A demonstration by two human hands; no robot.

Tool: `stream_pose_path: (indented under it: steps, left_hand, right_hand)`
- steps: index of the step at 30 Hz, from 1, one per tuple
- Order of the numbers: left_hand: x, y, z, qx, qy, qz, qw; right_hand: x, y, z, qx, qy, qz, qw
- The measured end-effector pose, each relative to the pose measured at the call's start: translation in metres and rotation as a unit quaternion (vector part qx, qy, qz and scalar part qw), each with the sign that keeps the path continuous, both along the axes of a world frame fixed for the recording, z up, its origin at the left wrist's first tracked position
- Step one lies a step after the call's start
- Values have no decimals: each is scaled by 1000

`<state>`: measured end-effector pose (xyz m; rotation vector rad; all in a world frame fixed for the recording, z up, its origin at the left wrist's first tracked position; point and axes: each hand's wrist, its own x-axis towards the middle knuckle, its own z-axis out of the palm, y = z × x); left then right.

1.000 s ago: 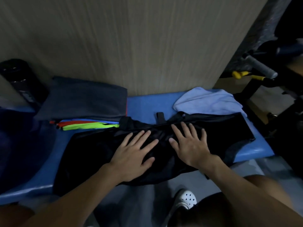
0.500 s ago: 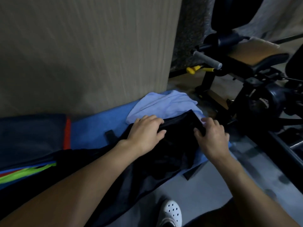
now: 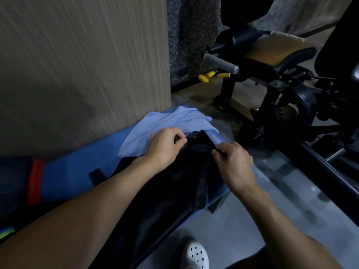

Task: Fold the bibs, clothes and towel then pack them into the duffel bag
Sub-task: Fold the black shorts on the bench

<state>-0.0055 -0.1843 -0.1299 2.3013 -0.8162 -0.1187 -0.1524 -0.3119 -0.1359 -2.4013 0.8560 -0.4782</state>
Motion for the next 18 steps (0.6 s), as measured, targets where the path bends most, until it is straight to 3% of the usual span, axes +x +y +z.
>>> stream_pose_path:
  steps: [4, 9, 14, 18]
  left_hand:
    - [12, -8, 1, -22, 9, -27, 999]
    - [18, -21, 4, 88, -57, -110, 988]
    - [24, -39, 12, 214, -175, -285, 918]
    - [27, -51, 19, 251, -224, -312, 889]
  right_hand:
    - [2, -7, 3, 14, 5, -35, 999]
    - [3, -10, -1, 31, 85, -30, 995]
    - [4, -13, -8, 21, 144, -15, 989]
    - [4, -13, -9, 23, 122, -11, 992]
